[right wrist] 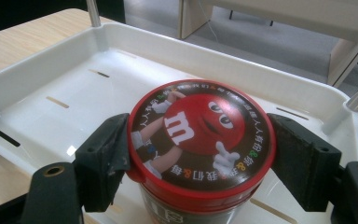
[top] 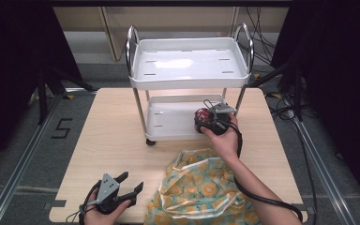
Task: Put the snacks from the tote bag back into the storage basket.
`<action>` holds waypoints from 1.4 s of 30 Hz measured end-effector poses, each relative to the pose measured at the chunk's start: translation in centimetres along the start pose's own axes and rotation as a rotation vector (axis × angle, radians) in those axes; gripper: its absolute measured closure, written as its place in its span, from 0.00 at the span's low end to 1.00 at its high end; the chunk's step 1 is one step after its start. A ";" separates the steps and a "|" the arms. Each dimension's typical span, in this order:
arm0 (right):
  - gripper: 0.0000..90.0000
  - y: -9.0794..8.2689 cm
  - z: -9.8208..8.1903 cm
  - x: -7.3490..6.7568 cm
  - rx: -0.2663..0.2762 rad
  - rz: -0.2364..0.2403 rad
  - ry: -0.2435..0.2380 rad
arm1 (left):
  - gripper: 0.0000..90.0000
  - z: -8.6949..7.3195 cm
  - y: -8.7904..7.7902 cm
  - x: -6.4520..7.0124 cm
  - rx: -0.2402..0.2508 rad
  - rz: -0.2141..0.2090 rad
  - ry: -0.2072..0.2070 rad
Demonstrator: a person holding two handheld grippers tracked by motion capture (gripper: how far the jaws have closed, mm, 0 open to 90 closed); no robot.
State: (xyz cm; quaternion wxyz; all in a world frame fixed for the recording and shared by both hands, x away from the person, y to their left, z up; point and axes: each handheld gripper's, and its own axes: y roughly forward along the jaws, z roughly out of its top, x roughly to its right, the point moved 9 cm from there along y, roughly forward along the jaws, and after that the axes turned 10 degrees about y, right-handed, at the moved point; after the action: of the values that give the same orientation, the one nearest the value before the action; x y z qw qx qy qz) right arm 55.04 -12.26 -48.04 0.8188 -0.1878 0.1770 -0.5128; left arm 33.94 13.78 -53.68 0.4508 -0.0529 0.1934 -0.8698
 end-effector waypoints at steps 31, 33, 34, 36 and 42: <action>0.29 0.7 -1.0 -0.2 -0.019 0.005 0.013 | 0.35 -0.1 -0.1 -0.1 -0.014 -0.004 0.022; 0.29 0.8 -1.0 0.0 -0.017 -0.009 0.023 | 0.35 -0.1 -0.1 -0.1 -0.015 -0.003 0.018; 0.29 0.8 -1.0 0.0 -0.017 -0.009 0.024 | 0.34 -0.1 -0.1 -0.1 -0.013 -0.001 0.013; 0.29 0.8 -0.9 0.0 -0.013 -0.009 0.029 | 0.34 -0.1 -0.1 -0.1 -0.014 -0.002 0.015; 0.29 0.7 -1.0 -0.1 -0.021 0.008 0.038 | 0.34 -0.1 -0.2 -0.1 -0.011 -0.004 0.024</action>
State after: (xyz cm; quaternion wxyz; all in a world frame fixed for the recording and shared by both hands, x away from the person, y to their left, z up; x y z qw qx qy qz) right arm 55.07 -11.99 -49.24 0.8153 -0.1858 0.1986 -0.5112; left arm 33.87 13.99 -53.70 0.4463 -0.0455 0.2034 -0.8703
